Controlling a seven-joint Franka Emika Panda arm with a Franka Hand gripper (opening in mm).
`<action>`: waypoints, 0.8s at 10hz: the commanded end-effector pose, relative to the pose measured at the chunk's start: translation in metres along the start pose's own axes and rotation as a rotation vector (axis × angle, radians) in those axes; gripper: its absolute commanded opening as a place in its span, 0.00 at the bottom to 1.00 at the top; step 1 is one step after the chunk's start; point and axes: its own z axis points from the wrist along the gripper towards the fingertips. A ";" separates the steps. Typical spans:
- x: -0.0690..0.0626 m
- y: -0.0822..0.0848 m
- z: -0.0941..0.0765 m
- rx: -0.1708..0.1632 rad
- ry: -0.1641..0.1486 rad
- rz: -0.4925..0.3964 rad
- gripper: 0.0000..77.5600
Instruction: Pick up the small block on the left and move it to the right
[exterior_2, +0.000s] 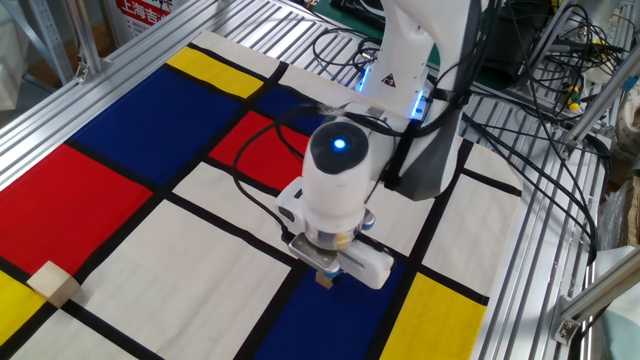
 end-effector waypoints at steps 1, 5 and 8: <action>-0.004 0.000 -0.001 0.055 -0.020 0.004 0.02; -0.009 0.002 -0.002 0.059 -0.021 -0.009 0.02; -0.013 0.002 -0.003 0.064 -0.020 -0.017 0.02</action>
